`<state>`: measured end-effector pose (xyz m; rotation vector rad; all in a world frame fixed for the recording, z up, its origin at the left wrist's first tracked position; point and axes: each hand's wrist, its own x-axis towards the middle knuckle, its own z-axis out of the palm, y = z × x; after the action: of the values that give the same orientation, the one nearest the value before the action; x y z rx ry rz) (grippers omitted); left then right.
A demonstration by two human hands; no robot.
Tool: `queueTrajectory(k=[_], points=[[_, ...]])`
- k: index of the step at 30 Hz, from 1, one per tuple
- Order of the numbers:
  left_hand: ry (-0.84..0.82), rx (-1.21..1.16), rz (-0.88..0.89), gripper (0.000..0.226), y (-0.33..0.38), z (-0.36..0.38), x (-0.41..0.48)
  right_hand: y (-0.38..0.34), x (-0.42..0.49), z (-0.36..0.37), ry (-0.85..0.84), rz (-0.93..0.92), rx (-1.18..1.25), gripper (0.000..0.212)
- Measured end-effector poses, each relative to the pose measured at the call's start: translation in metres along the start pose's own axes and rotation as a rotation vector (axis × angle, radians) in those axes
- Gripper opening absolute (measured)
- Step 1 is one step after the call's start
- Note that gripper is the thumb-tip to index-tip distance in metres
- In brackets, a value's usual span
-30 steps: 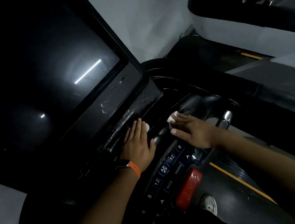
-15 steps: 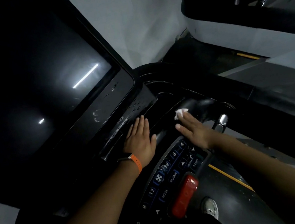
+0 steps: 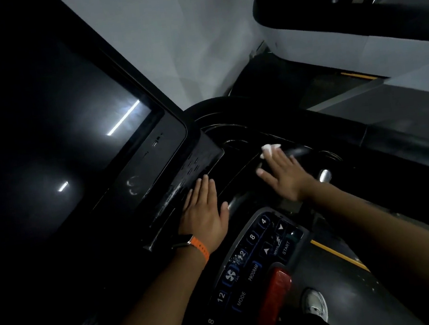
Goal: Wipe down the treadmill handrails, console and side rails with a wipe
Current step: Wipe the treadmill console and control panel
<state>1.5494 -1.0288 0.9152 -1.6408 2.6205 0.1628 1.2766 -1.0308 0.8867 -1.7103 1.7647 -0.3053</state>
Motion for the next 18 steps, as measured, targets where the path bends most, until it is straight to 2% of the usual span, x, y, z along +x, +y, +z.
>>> queueTrajectory(k=[1, 3, 6, 8, 10, 13, 16, 18], points=[[0.002, -0.003, 0.0, 0.076, 0.0, 0.0, 0.0, -0.005, -0.008, 0.006, -0.004, -0.068, 0.045, 0.106], [0.002, -0.008, -0.004, 0.077, 0.0, 0.0, 0.001, -0.016, -0.032, 0.019, -0.035, -0.193, 0.143, 0.087], [0.001, -0.005, -0.004, 0.078, 0.001, 0.001, 0.0, -0.009, -0.053, 0.025, -0.083, -0.214, 0.18, 0.07], [-0.002, -0.005, -0.003, 0.078, 0.001, 0.0, 0.0, -0.002, -0.047, 0.023, -0.051, -0.108, 0.141, 0.074], [-0.002, -0.009, -0.004, 0.079, 0.001, -0.001, 0.0, 0.0, -0.031, 0.023, -0.034, 0.072, 0.08, 0.085], [-0.003, -0.006, -0.007, 0.079, 0.002, -0.002, 0.0, -0.019, -0.015, 0.028, -0.063, 0.26, 0.281, 0.097], [0.008, -0.008, -0.004, 0.077, 0.002, -0.002, 0.0, -0.036, -0.019, 0.036, -0.125, 0.25, 0.588, 0.102], [0.011, -0.008, -0.003, 0.077, 0.002, -0.001, 0.001, -0.04, -0.024, 0.042, -0.156, 0.208, 0.667, 0.112]])
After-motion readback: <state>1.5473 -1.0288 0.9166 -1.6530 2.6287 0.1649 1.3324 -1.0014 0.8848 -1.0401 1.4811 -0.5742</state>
